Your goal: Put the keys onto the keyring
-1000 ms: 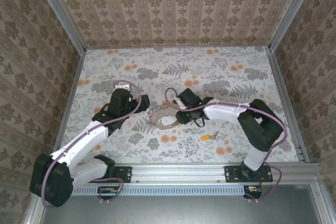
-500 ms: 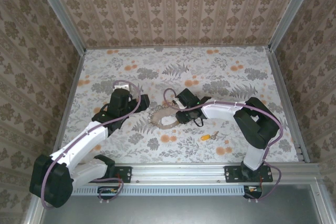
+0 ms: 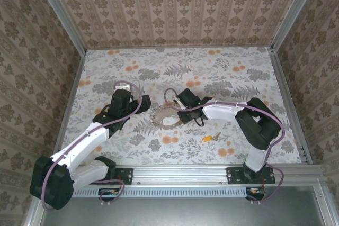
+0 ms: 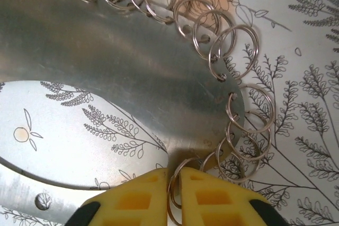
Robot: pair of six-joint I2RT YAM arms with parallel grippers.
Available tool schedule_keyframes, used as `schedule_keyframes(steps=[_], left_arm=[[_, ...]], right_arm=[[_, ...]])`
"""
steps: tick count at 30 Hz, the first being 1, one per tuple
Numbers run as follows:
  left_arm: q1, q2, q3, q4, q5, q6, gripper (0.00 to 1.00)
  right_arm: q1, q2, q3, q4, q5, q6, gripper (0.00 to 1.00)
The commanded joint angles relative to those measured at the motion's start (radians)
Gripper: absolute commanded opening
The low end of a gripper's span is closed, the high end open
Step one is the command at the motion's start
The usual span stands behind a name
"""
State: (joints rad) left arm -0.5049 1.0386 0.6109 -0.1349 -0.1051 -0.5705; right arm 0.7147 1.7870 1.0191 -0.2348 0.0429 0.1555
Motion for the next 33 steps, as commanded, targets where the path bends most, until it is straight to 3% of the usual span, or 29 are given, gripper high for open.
schedule_keyframes(steps=[1,5,10,19,33], left_arm=[[-0.009,-0.015,-0.001,0.003,-0.007,-0.02,1.0],[-0.009,-0.017,0.002,0.002,-0.007,-0.019,1.0],[-0.009,-0.017,0.008,-0.001,-0.004,-0.012,1.0],[-0.009,-0.043,0.027,-0.034,0.023,0.011,1.0],[-0.011,-0.091,0.117,-0.06,0.205,0.006,0.97]], right_arm=[[0.005,0.016,0.016,-0.037,0.051,-0.007,0.07],[0.005,0.009,0.031,-0.056,0.055,-0.019,0.0],[0.005,-0.009,0.049,-0.077,0.056,-0.036,0.0],[0.0,-0.099,0.054,-0.073,-0.069,-0.05,0.0],[-0.062,-0.334,-0.006,0.228,-0.347,0.082,0.0]])
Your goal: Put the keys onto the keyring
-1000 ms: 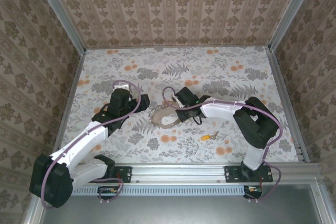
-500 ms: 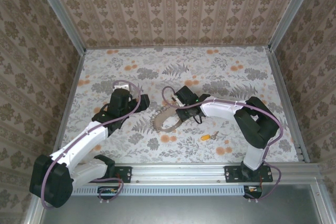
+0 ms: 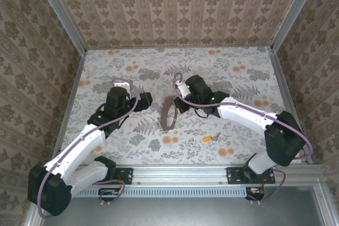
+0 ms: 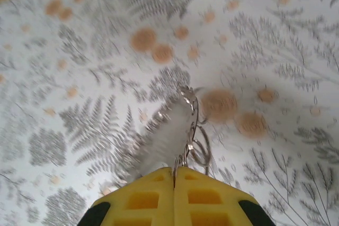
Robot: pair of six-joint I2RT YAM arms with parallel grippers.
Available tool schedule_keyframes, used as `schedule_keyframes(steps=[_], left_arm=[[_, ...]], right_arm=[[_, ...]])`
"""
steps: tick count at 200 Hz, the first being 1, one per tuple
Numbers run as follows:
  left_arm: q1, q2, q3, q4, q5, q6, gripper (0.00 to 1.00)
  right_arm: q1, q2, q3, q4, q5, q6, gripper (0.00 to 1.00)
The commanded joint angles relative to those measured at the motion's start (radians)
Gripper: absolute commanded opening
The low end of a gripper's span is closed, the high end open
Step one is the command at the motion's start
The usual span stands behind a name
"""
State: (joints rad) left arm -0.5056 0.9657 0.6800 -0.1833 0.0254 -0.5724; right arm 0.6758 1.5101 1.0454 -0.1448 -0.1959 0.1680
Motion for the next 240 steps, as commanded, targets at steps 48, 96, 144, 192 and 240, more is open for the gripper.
schedule_keyframes(steps=[48,96,144,192,240], left_arm=[[-0.011,-0.034,0.077,0.012,0.152,-0.024,0.93],[-0.015,-0.02,0.072,0.109,0.275,0.026,0.81],[-0.02,0.049,0.083,0.281,0.455,0.027,0.43],[-0.028,0.147,0.11,0.423,0.5,-0.044,0.38],[-0.033,0.187,0.114,0.527,0.535,-0.096,0.36]], right_arm=[[-0.09,-0.113,-0.07,0.307,-0.233,0.196,0.0],[-0.137,-0.177,-0.111,0.429,-0.321,0.289,0.0],[-0.157,-0.174,-0.122,0.5,-0.405,0.365,0.0],[-0.161,-0.154,-0.152,0.609,-0.448,0.452,0.0],[-0.162,-0.133,-0.168,0.641,-0.444,0.487,0.0]])
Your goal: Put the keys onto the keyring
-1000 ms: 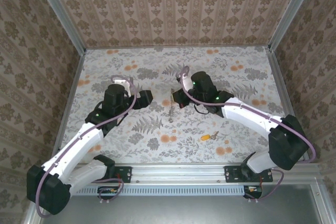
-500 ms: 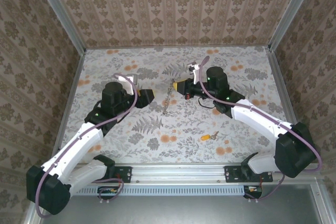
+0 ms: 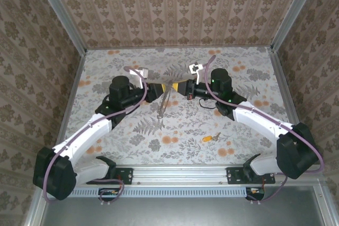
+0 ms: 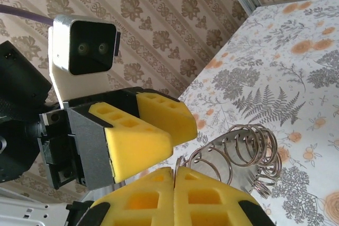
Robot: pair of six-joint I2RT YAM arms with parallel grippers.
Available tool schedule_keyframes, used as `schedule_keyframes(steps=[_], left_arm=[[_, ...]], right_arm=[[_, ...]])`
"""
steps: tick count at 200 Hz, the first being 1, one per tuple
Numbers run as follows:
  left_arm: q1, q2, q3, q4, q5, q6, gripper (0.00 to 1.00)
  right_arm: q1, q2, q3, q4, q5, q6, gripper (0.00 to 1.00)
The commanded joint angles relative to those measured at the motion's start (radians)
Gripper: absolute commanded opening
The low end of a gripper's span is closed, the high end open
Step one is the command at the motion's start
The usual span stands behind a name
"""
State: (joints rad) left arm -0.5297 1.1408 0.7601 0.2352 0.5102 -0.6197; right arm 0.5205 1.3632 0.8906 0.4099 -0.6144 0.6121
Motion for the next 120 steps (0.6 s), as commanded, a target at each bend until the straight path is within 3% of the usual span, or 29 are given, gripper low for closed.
schedule_keyframes(steps=[1,120], left_arm=[[-0.009,0.012,0.034,0.111,0.051,-0.049,0.36],[-0.042,0.054,0.029,0.178,0.1,-0.082,0.33]], right_arm=[[-0.007,0.014,-0.013,0.088,-0.025,0.044,0.0],[-0.006,0.053,-0.013,0.119,-0.018,0.078,0.0]])
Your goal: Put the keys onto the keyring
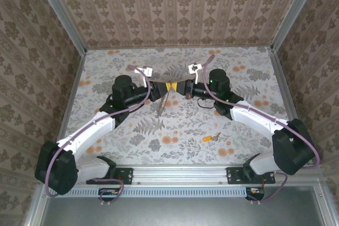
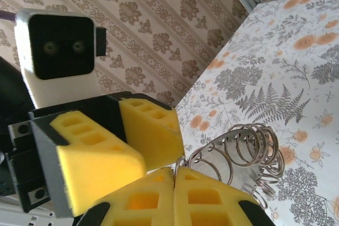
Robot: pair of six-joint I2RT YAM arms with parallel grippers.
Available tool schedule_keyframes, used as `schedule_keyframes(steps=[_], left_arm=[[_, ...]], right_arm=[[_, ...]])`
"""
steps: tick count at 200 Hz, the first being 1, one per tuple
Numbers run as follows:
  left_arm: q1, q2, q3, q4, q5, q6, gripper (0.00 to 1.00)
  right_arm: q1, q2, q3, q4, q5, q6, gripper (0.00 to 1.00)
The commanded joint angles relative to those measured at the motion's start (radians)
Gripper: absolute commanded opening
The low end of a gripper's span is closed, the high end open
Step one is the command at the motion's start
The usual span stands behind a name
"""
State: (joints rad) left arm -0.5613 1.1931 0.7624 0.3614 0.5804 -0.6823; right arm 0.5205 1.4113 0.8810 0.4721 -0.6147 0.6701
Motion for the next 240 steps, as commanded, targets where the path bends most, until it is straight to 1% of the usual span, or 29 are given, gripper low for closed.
schedule_keyframes(steps=[1,67,107,127,151,183,240], left_arm=[[-0.011,0.002,0.026,0.054,0.03,-0.02,0.33],[-0.022,0.0,0.012,0.058,0.04,-0.011,0.32],[-0.022,-0.063,-0.018,-0.027,-0.076,0.04,0.34],[-0.02,-0.085,-0.031,-0.066,-0.098,0.068,0.36],[-0.02,-0.084,-0.035,-0.094,-0.09,0.087,0.36],[-0.02,-0.068,-0.038,-0.091,-0.067,0.092,0.37],[-0.02,-0.023,-0.019,-0.019,0.006,0.053,0.37]], right_arm=[[-0.007,0.005,-0.004,0.057,-0.019,0.02,0.0],[-0.016,0.014,-0.011,0.089,-0.019,0.046,0.0],[-0.036,0.016,-0.038,0.078,-0.007,0.045,0.0],[-0.042,0.018,-0.055,0.093,-0.008,0.055,0.0],[-0.043,0.026,-0.058,0.124,-0.027,0.076,0.0],[-0.043,0.024,-0.057,0.151,-0.044,0.105,0.0],[-0.042,0.007,-0.057,0.203,-0.065,0.16,0.0]])
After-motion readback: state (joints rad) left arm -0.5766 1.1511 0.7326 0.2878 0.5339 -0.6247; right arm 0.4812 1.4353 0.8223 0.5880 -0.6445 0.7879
